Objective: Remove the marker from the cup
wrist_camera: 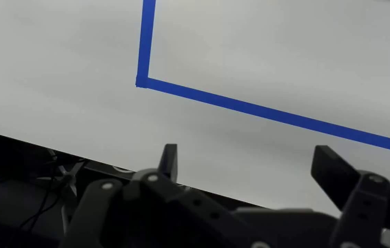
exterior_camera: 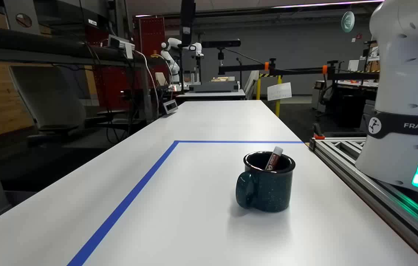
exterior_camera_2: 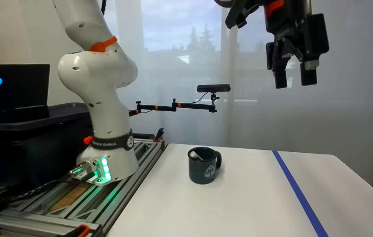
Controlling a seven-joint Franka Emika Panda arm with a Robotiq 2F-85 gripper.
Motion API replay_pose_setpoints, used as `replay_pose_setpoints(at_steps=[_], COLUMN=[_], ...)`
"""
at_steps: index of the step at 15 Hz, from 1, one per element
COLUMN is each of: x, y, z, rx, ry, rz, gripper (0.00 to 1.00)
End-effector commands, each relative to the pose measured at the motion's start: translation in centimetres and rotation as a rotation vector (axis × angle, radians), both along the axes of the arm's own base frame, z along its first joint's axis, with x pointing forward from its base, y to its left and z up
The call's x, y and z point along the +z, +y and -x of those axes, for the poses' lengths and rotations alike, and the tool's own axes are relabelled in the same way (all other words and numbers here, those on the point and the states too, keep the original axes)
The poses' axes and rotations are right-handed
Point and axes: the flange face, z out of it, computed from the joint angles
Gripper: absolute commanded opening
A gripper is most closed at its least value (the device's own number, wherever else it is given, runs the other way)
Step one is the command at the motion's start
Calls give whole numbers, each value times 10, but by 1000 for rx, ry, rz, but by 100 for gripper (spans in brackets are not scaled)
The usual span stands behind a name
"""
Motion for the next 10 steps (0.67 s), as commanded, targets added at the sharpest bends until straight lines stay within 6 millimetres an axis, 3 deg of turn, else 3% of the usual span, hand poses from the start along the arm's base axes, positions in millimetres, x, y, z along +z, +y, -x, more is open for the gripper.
replay_pose_setpoints(at_steps=[1, 10], x=[1, 3], y=[0, 2], z=[0, 0], rx=[0, 15], ry=[1, 1], rz=[0, -20], gripper=[100, 100])
